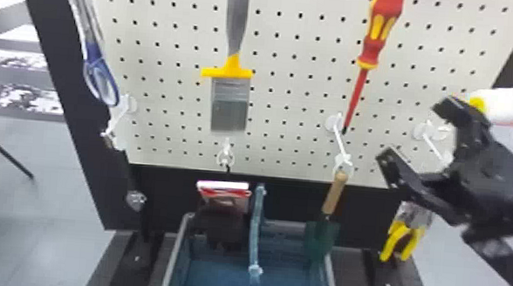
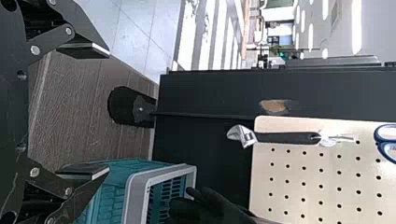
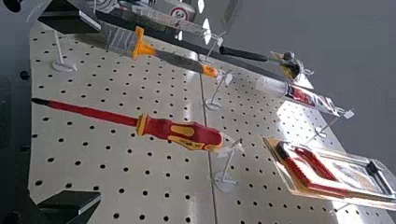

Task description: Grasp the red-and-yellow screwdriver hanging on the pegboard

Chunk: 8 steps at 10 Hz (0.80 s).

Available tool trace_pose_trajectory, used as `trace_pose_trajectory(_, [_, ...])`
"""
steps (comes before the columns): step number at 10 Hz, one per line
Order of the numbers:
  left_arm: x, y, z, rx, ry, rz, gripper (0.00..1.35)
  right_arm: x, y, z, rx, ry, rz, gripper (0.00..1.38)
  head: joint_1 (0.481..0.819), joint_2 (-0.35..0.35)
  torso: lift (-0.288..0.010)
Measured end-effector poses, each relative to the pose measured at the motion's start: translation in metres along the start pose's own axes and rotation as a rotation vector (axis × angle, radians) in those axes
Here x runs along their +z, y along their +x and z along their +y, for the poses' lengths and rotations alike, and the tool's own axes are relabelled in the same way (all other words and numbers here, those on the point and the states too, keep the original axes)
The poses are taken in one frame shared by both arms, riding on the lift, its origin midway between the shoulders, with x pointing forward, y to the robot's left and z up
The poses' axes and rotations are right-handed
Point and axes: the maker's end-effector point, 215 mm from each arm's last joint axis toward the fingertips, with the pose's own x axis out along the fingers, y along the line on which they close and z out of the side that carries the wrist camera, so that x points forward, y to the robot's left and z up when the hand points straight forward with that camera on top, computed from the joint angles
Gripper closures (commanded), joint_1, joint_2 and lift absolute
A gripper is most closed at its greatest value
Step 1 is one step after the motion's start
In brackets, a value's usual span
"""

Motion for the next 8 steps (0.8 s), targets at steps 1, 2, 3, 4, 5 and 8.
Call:
trace_pose_trajectory(1, [0.000,0.001,-0.001,-0.003,-0.001,-0.001,0.40,0.000,0.016,0.003,0.036,0.020,-0.022,0.04,0.549,0.000,-0.100])
trace_pose_trajectory(2, [0.000,0.002,-0.002,-0.005,-0.001,-0.001,0.41,0.008,0.029,0.001,0.054,0.010,-0.041,0.04,0.549,0.000,-0.100])
trace_pose_trajectory(3, [0.000,0.003,-0.003,-0.007,-0.001,0.000,0.41,0.019,0.037,-0.005,0.058,-0.009,-0.059,0.04,0.549,0.000,-0.100])
trace_pose_trajectory(4, [0.000,0.003,-0.004,-0.008,-0.001,0.001,0.41,0.031,0.045,-0.012,0.057,-0.029,-0.080,0.04,0.549,0.000,-0.100])
trace_pose_trajectory(5, [0.000,0.003,-0.005,-0.009,-0.001,0.002,0.41,0.044,0.051,-0.019,0.052,-0.040,-0.105,0.03,0.549,0.000,-0.100])
trace_pose_trajectory(8, [0.001,0.007,-0.009,-0.017,0.000,0.000,0.41,0.038,0.070,-0.030,0.080,0.032,-0.138,0.01,0.549,0.000,-0.100])
